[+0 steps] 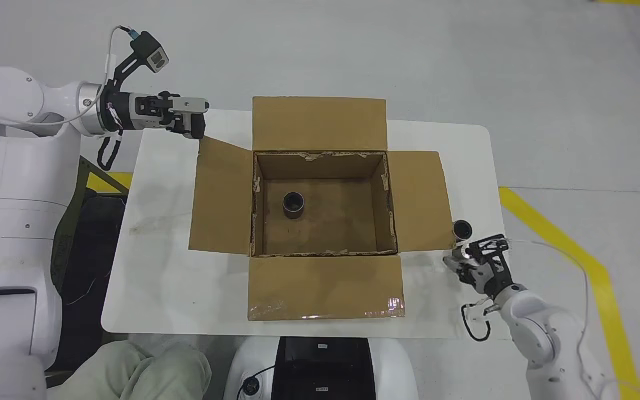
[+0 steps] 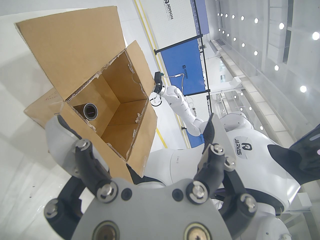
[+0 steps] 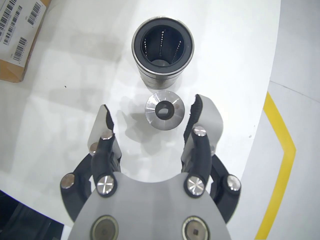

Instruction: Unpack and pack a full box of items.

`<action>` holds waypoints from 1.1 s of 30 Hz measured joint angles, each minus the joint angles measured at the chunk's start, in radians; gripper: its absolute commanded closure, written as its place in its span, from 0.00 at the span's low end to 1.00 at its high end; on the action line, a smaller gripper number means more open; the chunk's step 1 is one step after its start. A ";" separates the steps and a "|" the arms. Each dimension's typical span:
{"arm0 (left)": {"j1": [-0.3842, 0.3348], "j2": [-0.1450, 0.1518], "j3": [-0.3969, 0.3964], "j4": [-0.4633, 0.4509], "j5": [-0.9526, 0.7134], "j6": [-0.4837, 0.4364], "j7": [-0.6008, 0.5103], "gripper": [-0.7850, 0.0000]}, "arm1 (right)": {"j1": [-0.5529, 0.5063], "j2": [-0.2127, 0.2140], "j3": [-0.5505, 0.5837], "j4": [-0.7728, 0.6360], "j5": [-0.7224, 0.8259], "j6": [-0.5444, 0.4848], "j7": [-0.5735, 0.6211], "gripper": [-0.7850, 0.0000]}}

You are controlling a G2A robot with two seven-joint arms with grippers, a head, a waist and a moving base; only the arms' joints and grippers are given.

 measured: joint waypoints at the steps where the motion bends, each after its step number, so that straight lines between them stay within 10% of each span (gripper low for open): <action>1: 0.000 0.000 0.000 0.000 0.000 0.000 0.000 0.00 | 0.001 0.000 -0.001 0.002 0.001 0.000 0.000 0.51; 7: 0.000 0.000 0.000 0.000 0.000 0.000 0.000 0.00 | 0.012 0.003 -0.006 0.014 0.002 0.007 0.001 0.63; 11: 0.000 0.000 0.000 0.000 0.000 0.000 0.000 0.00 | 0.013 0.006 -0.007 0.012 0.003 0.006 0.003 0.99; 33: 0.000 0.000 0.000 0.000 0.000 0.000 0.000 0.00 | -0.172 0.024 0.111 -0.326 -0.122 0.073 0.007 1.00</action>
